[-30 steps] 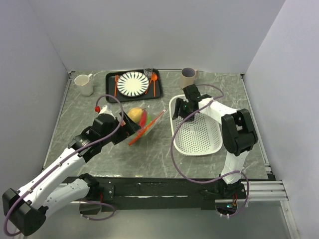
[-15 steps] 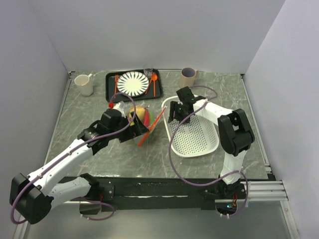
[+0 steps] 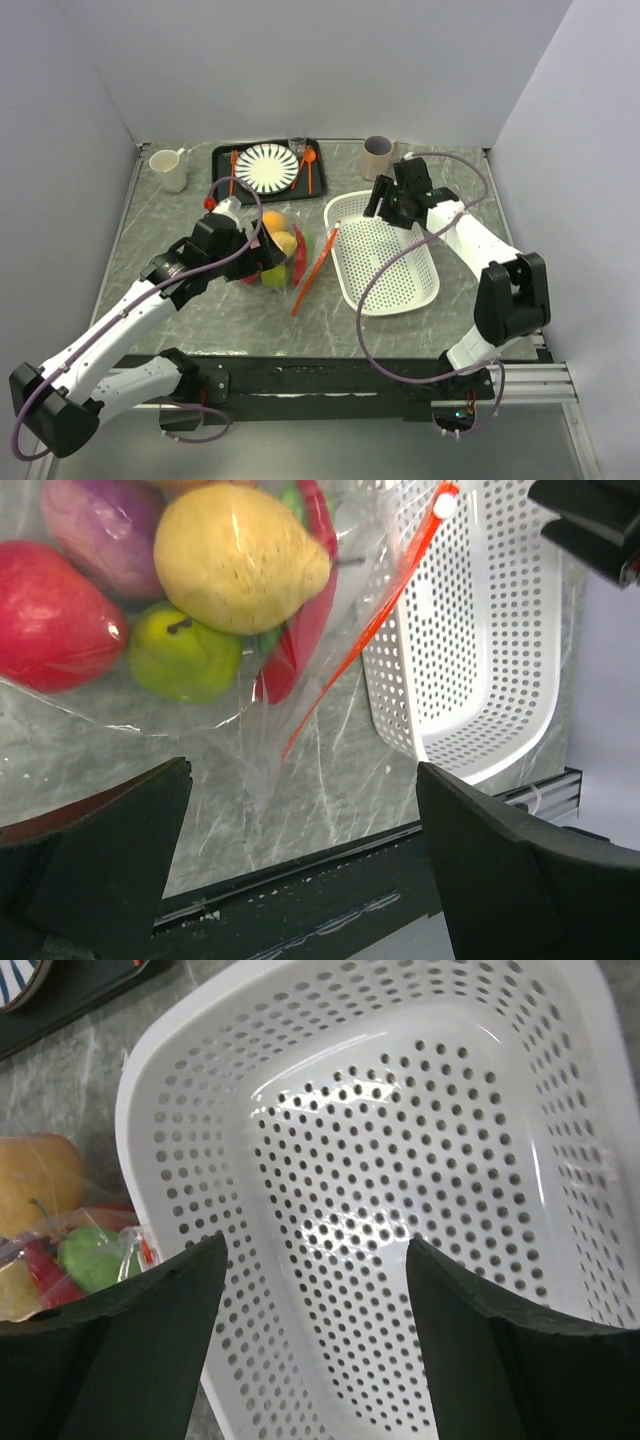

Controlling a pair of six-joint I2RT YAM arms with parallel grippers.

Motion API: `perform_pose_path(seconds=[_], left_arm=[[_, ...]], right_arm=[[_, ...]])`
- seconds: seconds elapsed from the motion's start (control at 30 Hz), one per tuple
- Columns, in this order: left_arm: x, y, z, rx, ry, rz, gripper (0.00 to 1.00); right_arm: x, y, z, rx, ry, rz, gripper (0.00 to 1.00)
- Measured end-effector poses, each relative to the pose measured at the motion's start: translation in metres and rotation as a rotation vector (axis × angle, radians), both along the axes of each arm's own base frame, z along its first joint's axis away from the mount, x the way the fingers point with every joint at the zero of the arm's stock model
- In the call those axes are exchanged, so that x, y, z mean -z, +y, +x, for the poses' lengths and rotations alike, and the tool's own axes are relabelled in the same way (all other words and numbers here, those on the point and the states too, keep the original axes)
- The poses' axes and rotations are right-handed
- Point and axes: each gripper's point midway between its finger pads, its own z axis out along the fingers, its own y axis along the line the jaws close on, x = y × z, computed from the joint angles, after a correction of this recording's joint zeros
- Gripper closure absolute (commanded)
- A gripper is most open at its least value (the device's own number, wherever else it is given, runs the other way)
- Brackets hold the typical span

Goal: Place the food in the zip-top bag and seal the zipper
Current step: Reset both arms

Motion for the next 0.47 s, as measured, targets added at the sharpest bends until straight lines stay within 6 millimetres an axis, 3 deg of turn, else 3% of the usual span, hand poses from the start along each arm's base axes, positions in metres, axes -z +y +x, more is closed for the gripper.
perform_pose_path(seconds=[0.1, 0.2, 0.3, 0.47], left_arm=[[-0.007, 0.003, 0.0, -0.005, -0.03, -0.001, 0.01], [-0.017, 0.003, 0.002, 0.004, -0.05, 0.008, 0.01], [-0.032, 0.001, 0.017, 0.0, -0.082, 0.03, 0.01], [-0.05, 0.006, 0.05, -0.028, -0.135, 0.079, 0.01]], right_arm=[[-0.006, -0.015, -0.008, 0.036, -0.024, -0.013, 0.12], [-0.014, -0.049, -0.016, 0.114, -0.057, -0.03, 0.08], [-0.022, -0.088, -0.022, 0.211, -0.093, -0.041, 0.0], [-0.036, -0.152, -0.036, 0.384, -0.16, -0.077, 0.0]])
